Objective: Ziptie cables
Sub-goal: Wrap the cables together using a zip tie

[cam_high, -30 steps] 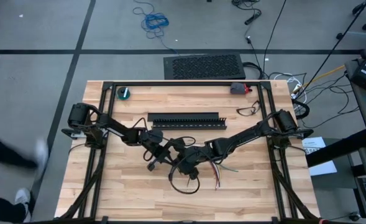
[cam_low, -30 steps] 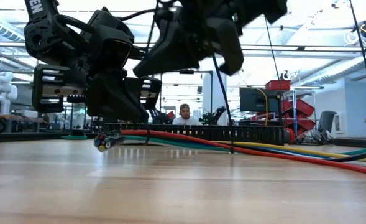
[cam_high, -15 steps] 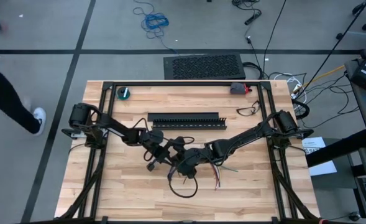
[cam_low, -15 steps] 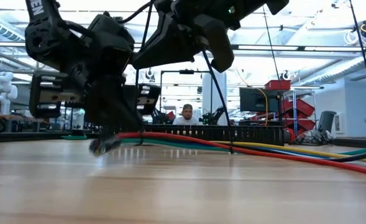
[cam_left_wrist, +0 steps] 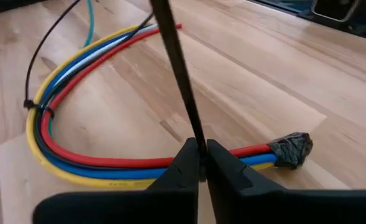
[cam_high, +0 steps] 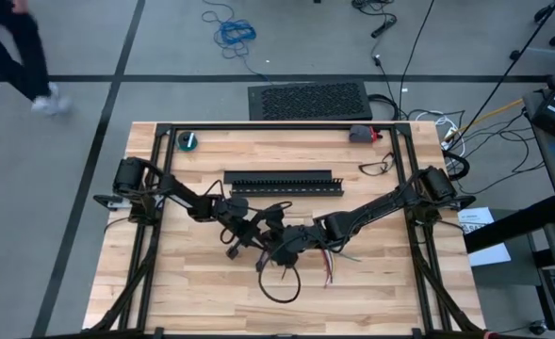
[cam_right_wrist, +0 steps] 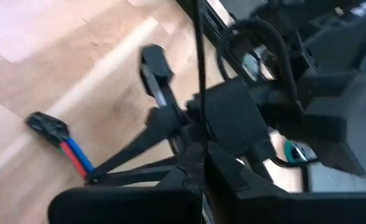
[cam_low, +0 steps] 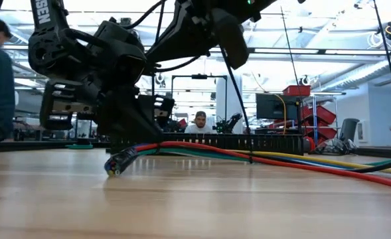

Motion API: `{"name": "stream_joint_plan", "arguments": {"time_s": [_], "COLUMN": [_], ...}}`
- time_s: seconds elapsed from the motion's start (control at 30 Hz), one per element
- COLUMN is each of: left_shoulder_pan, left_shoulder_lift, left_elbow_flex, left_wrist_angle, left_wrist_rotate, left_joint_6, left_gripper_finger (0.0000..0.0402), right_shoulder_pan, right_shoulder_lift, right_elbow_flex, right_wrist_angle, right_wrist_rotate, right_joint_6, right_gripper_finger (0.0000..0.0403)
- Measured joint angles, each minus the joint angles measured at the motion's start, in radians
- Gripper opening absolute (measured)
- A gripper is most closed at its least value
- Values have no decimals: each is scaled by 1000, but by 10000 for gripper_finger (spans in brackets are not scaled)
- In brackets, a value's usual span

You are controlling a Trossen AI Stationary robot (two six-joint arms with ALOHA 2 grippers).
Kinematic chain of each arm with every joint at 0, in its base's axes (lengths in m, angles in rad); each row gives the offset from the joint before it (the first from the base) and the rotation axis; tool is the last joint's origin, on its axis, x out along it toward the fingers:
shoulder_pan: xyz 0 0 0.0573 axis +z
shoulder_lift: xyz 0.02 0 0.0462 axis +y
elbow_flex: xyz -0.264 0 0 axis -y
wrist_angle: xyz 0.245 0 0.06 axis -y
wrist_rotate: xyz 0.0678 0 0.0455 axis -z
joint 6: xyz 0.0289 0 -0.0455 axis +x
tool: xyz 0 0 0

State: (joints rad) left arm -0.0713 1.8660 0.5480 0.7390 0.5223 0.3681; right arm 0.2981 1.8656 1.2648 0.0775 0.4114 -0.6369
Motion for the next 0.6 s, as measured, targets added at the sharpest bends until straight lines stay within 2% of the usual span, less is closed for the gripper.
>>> {"name": "stream_joint_plan", "arguments": {"time_s": [0.17, 0.33, 0.5, 0.6], "left_shoulder_pan": [0, -7, -34, -36], "left_shoulder_lift": [3, -51, -197, -294], "left_elbow_flex": [-1, -4, -9, -8], "left_wrist_angle": [1, -29, -159, -322], "left_wrist_rotate": [-28, -52, -118, -210], "left_joint_6": [-133, -324, -339, -337], "left_gripper_finger": [63, 82, 85, 86], "right_shoulder_pan": [0, -2, 40, 98], "right_shoulder_lift": [0, -13, -52, -107], "right_elbow_flex": [0, 2, 6, 6], "right_wrist_angle": [1, -80, -126, -149], "right_wrist_rotate": [48, 77, 186, 313], "right_joint_6": [7, 117, 145, 110], "right_gripper_finger": [0, 9, 66, 114]}}
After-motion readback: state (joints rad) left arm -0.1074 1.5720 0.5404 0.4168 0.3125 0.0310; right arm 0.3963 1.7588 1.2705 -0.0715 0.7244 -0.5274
